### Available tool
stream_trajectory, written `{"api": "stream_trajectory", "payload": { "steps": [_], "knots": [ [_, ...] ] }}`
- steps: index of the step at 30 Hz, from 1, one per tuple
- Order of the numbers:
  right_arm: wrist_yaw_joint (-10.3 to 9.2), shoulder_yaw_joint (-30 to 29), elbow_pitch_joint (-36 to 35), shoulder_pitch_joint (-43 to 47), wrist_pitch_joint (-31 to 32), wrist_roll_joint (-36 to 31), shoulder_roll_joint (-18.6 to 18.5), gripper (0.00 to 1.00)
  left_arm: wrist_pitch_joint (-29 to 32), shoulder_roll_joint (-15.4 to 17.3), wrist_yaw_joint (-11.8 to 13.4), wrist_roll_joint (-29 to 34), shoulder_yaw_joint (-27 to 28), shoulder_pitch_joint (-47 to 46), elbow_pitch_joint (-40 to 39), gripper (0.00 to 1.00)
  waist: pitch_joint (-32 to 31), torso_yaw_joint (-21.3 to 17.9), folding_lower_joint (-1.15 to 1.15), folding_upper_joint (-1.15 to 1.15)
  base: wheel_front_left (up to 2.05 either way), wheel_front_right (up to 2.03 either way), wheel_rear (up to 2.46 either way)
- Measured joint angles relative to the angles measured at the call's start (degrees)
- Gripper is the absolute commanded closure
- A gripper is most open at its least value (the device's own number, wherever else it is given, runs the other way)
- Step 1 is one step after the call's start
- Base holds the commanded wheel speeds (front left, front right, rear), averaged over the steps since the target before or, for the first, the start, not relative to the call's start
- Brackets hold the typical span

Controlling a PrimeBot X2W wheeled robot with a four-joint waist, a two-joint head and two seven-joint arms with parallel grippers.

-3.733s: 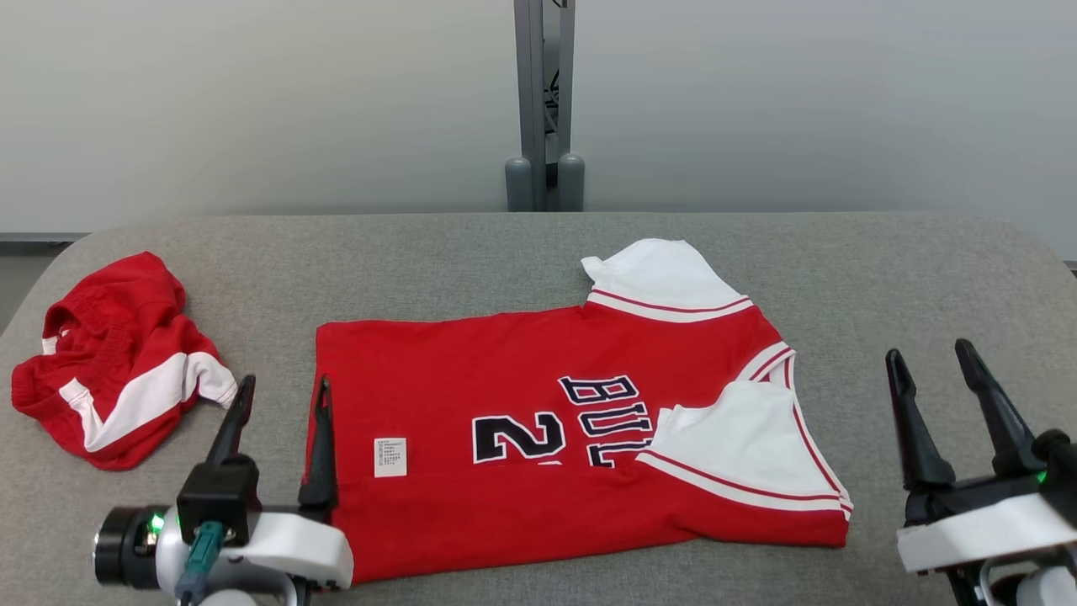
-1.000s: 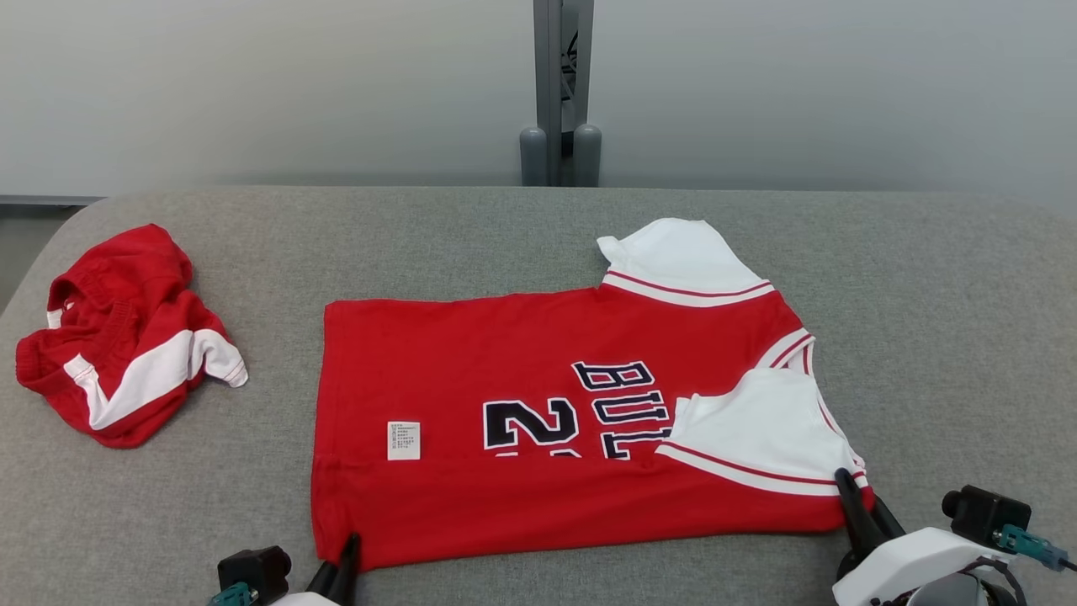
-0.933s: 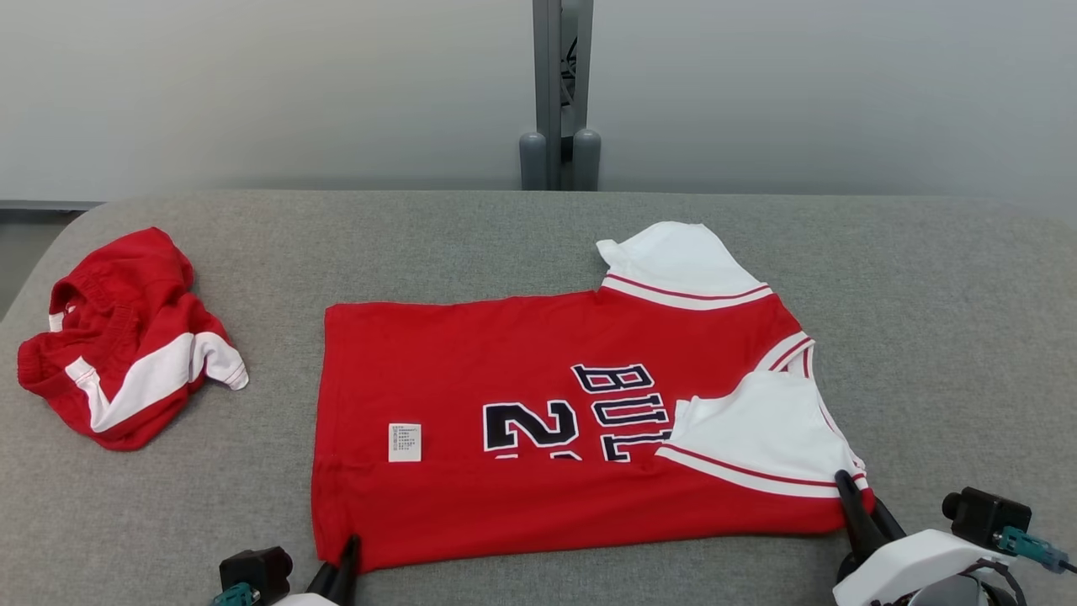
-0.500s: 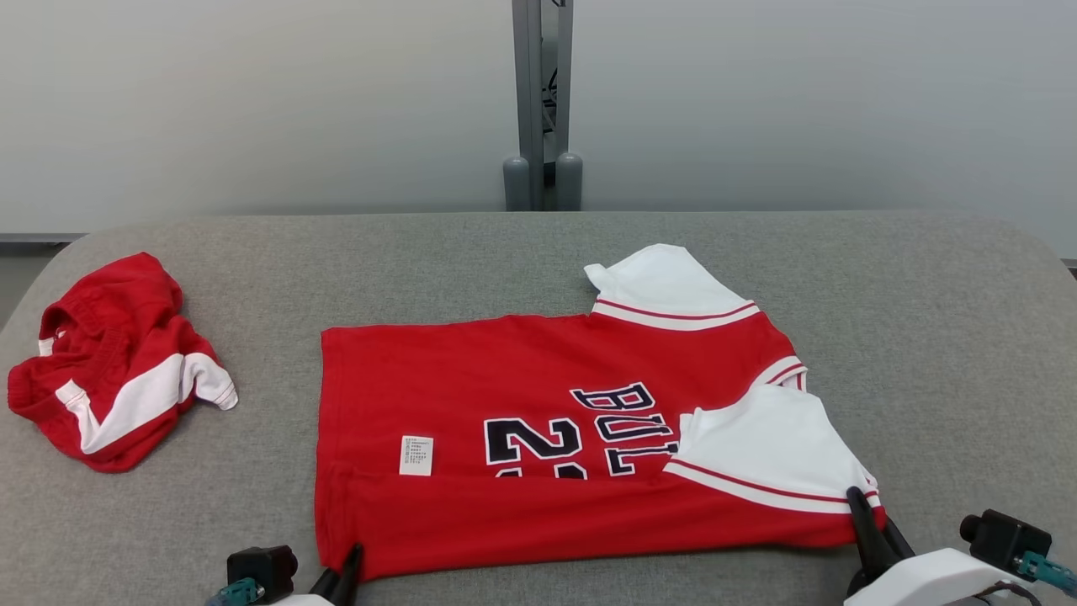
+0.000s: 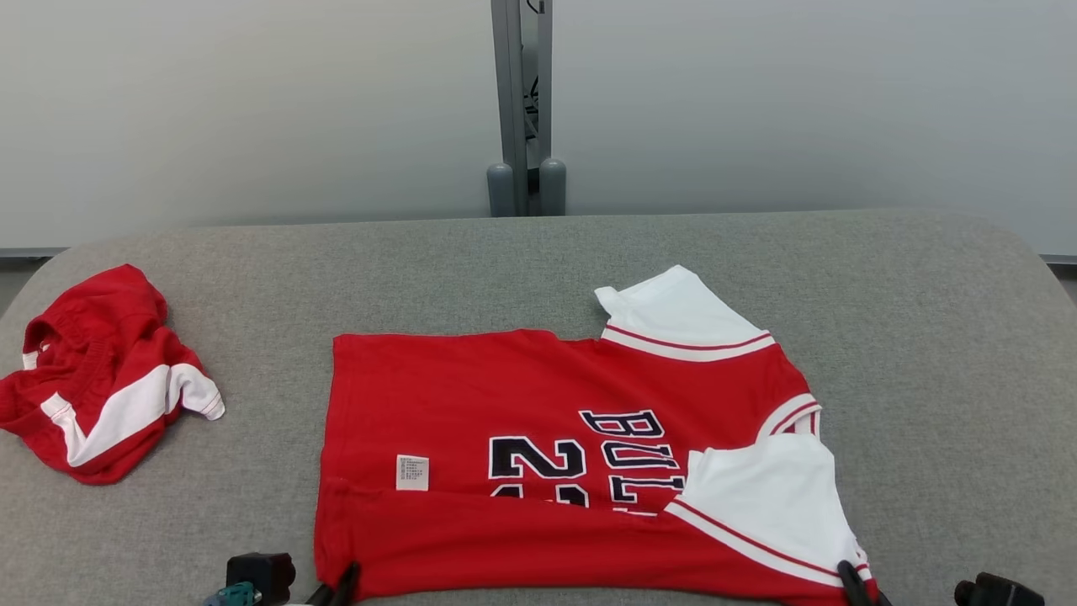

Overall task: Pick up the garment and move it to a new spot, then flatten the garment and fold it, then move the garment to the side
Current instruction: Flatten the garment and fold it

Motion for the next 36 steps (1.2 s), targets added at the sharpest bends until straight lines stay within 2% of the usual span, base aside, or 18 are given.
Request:
{"api": "stream_trajectory", "payload": {
  "steps": [7,10,22,23,24,25,33,36],
  "knots": [
    [0.00,-1.60,-3.63,3.85,4.00,-0.63,-0.14,1.00,4.34,2.45,-0.04,-2.45,-1.25,3.50,-5.16,1.00,-0.22,-0.01,0.00,0.00,0.00,0.00,0.00],
    [0.00,-3.57,-6.01,5.56,6.28,-1.51,-0.51,1.00,7.78,5.26,-0.07,-3.94,-2.20,6.66,-10.60,1.00,-0.46,0.25,0.00,0.00,0.00,0.00,0.00],
    [0.00,-9.24,-12.82,10.12,16.12,-4.61,-0.16,1.00,19.28,12.22,0.51,-6.27,-3.49,13.31,-26.03,1.00,-0.99,1.37,0.00,0.00,0.00,0.00,0.00],
    [0.00,-10.06,-13.04,10.42,16.90,-5.13,0.37,0.60,19.75,12.65,1.02,-6.31,-3.33,13.69,-26.83,0.88,-1.00,1.37,0.00,0.00,0.00,0.00,0.00],
    [0.00,-10.76,-13.41,10.85,17.81,-5.72,0.87,0.00,20.00,12.93,1.69,-6.23,-3.22,13.96,-27.73,0.43,-1.01,1.33,0.00,0.00,0.00,0.00,0.00],
    [0.00,-11.46,-13.71,11.12,18.62,-5.90,1.41,0.00,20.17,13.14,2.34,-6.11,-3.11,14.22,-28.51,0.00,-1.00,1.29,0.00,0.00,0.00,0.00,0.00],
    [-0.02,-21.38,-17.17,11.35,20.80,-11.73,3.52,0.00,22.73,15.11,5.13,-6.73,-1.85,16.22,-32.70,0.00,-0.89,0.84,0.00,0.00,0.00,0.00,0.00],
    [-0.02,-23.96,-19.64,9.84,20.68,-15.05,3.53,0.00,21.27,16.39,7.50,-5.77,-0.10,15.97,-34.46,0.00,-0.84,0.72,0.00,0.00,0.00,0.00,0.00]
  ]
}}
